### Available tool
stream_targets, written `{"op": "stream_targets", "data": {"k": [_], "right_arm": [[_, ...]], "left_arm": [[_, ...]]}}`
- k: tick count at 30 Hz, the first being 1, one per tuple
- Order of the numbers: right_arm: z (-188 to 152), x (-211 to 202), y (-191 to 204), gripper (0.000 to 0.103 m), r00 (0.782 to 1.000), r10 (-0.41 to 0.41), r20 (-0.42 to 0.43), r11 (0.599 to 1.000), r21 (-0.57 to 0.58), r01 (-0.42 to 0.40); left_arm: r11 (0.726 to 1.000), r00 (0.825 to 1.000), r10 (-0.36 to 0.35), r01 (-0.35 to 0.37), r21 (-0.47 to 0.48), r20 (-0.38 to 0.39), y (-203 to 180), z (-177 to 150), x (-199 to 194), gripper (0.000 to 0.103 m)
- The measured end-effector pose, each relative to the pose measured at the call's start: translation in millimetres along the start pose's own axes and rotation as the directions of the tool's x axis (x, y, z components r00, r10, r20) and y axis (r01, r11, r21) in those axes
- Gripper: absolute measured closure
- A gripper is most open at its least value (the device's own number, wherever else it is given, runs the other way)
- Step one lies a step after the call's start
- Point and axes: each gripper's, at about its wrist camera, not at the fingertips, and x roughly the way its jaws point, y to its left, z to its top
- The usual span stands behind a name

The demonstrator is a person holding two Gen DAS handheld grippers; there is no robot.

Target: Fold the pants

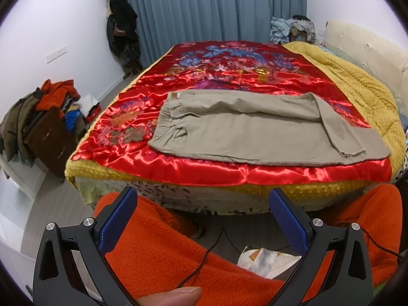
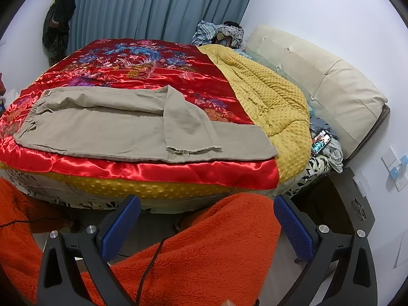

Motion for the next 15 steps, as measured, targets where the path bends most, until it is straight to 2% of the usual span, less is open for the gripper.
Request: {"op": "stream_targets", "data": {"k": [15], "right_arm": [[0.7,-1.0,1.8,0.000,1.000,-0.014,0.012,1.000,-0.016,0.014]], "left_arm": [[1.000,1.000,-0.001,0.001,0.014,-0.009,-1.7,0.2,1.2,0.000]]}}
